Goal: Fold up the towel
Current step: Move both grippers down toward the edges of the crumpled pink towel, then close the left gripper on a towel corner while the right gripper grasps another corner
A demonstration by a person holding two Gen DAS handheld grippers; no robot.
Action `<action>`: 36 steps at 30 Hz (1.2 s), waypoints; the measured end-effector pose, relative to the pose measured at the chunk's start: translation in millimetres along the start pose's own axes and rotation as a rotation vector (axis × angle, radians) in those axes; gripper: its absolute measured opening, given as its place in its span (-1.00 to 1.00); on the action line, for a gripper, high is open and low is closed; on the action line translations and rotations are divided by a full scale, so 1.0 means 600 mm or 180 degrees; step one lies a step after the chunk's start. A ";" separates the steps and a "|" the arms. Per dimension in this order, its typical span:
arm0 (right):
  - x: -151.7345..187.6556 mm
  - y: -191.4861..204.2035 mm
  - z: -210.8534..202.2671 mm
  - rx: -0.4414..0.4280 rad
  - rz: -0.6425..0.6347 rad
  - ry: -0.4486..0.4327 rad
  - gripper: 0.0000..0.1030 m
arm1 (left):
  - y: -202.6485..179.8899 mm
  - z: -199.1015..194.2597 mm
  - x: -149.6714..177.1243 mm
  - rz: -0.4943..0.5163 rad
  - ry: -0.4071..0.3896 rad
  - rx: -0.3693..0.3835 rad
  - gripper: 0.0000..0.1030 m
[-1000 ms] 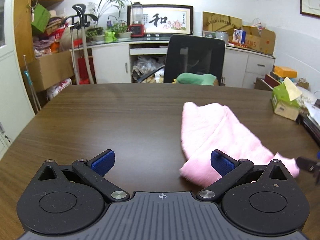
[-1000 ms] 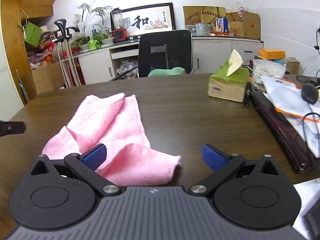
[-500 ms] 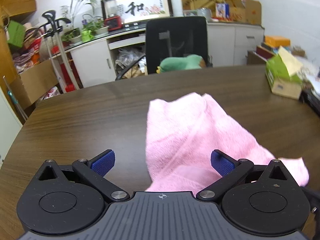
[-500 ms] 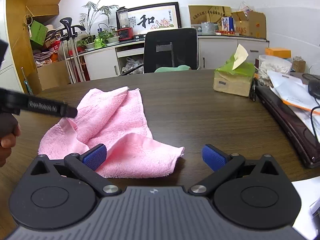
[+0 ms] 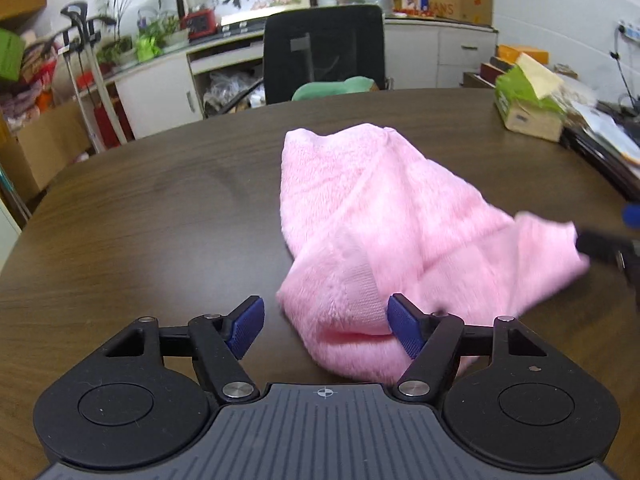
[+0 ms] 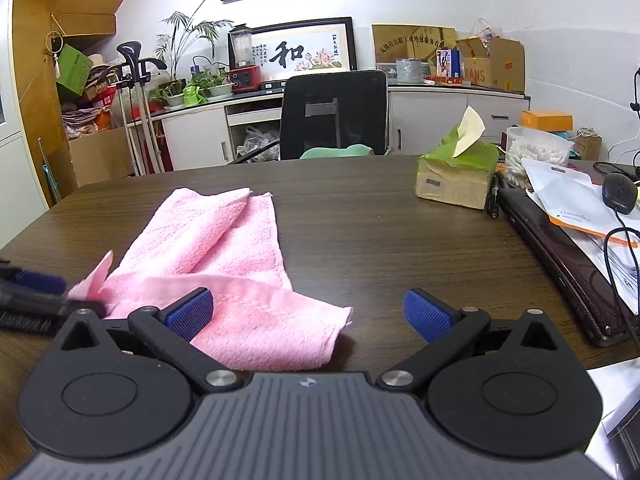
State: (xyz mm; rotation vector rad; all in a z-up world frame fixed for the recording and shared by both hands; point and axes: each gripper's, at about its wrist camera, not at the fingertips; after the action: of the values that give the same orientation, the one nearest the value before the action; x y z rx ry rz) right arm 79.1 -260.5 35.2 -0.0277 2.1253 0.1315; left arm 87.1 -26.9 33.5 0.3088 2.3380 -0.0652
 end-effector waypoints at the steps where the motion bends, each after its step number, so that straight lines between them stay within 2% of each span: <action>1: 0.000 0.000 0.001 -0.0011 -0.0002 0.0014 0.99 | -0.001 -0.007 0.009 0.0023 -0.0023 -0.0002 0.35; 6: 0.003 0.006 0.007 -0.0162 -0.0073 0.0084 0.99 | 0.004 -0.023 0.029 0.0008 -0.0200 -0.0015 0.32; 9: 0.007 0.011 0.011 -0.0219 -0.0127 0.0121 0.99 | 0.020 -0.018 0.022 -0.0152 -0.0236 0.0031 0.33; 10: 0.008 0.013 0.013 -0.0230 -0.0145 0.0140 0.99 | 0.030 -0.018 0.018 -0.0248 -0.0266 0.0063 0.39; 14: 0.015 0.028 0.018 -0.0234 -0.0304 0.0199 0.99 | 0.057 -0.022 0.013 -0.0424 -0.0400 0.0087 0.80; 18: 0.019 0.041 0.009 -0.0238 -0.0434 0.0143 0.99 | 0.077 -0.020 0.012 -0.0605 -0.0442 0.0157 0.95; 26: 0.020 0.053 -0.002 -0.0185 -0.0595 0.0042 0.99 | 0.115 -0.018 0.003 -0.1099 -0.0369 0.0296 0.96; 31: 0.026 0.069 -0.006 -0.0133 -0.0824 -0.0036 0.99 | 0.117 -0.007 -0.006 -0.1264 -0.0287 0.0202 0.96; 33: 0.028 0.075 -0.009 -0.0099 -0.0920 -0.0074 0.99 | 0.114 0.000 -0.006 -0.1291 -0.0244 0.0182 0.91; 36: 0.028 0.078 -0.012 -0.0091 -0.0968 -0.0084 0.99 | 0.117 0.010 -0.005 -0.1398 -0.0173 0.0253 0.71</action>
State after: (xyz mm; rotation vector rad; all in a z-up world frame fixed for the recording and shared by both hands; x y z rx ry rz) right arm 60.9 -214.1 28.8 -0.3624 2.0662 -0.0181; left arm 110.3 39.7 34.5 -0.1712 2.3125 -0.3752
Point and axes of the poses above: each gripper's, at about its wrist camera, not at the fingertips, and z roughly the way its jaws point, y to its left, x to its underside, and after that the axes turned 5 degrees about x, right-handed
